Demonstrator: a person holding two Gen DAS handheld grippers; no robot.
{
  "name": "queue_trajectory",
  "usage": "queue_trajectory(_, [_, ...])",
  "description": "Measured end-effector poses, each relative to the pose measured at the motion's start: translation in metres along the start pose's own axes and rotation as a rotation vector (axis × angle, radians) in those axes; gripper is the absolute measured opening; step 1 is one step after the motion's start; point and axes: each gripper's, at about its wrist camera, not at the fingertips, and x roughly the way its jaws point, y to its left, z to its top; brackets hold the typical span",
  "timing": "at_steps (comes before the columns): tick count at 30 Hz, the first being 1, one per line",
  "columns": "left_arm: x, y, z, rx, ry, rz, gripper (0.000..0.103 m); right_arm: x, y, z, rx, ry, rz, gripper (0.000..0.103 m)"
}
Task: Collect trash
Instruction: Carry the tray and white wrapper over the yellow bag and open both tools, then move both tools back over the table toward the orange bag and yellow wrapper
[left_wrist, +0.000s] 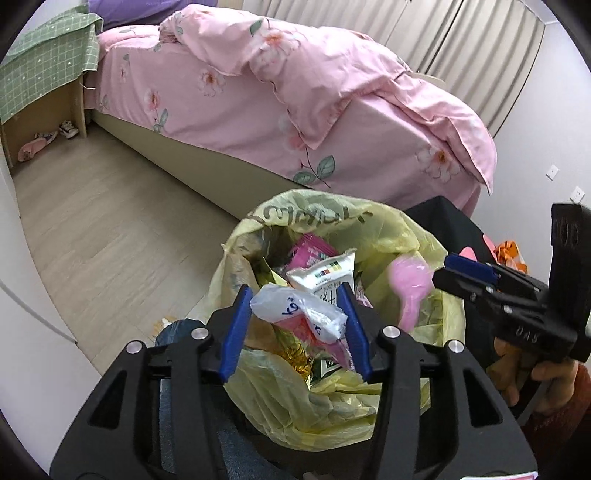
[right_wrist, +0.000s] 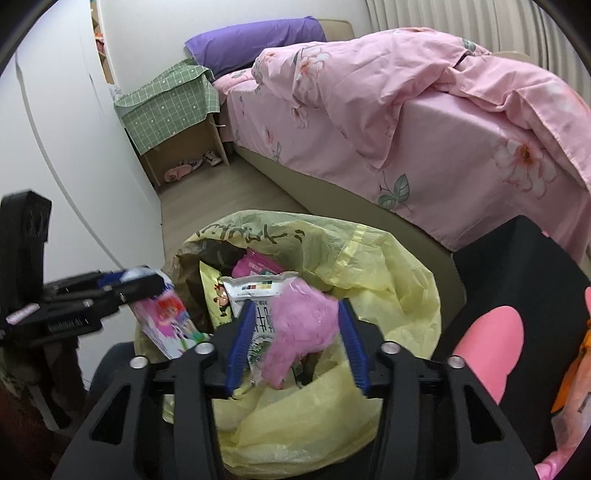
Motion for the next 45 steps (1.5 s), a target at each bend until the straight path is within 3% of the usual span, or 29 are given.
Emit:
queue_trajectory(5, [-0.008, -0.005, 0.003, 0.012, -0.014, 0.003, 0.050, -0.007, 0.005, -0.001, -0.015, -0.010, -0.014, 0.055])
queue_trajectory(9, [-0.022, -0.013, 0.005, 0.024, -0.058, 0.006, 0.063, -0.023, 0.001, -0.006, 0.001, -0.028, -0.025, 0.055])
queue_trajectory(17, [-0.041, -0.036, 0.007, 0.018, -0.093, 0.002, 0.066, -0.085, -0.027, -0.041, 0.059, -0.088, -0.103, 0.055])
queue_trajectory(23, [-0.037, -0.098, -0.002, 0.127, -0.063, -0.102, 0.070, -0.158, -0.063, -0.086, 0.088, -0.194, -0.304, 0.057])
queue_trajectory(25, [-0.032, -0.126, -0.008, 0.180, -0.043, -0.141, 0.070, -0.184, -0.083, -0.104, 0.134, -0.217, -0.339, 0.066])
queue_trajectory(31, [-0.012, -0.211, -0.030, 0.340, 0.019, -0.287, 0.071, -0.222, -0.134, -0.144, 0.233, -0.190, -0.391, 0.066])
queue_trajectory(36, [0.009, -0.263, -0.042, 0.401, 0.048, -0.315, 0.075, -0.223, -0.166, -0.165, 0.287, -0.072, -0.419, 0.066])
queue_trajectory(43, [0.032, -0.291, -0.039, 0.409, 0.069, -0.313, 0.083, -0.212, -0.189, -0.182, 0.325, -0.086, -0.472, 0.067])
queue_trajectory(45, [0.044, -0.299, -0.032, 0.401, 0.094, -0.326, 0.090, -0.205, -0.197, -0.184, 0.362, -0.079, -0.446, 0.067])
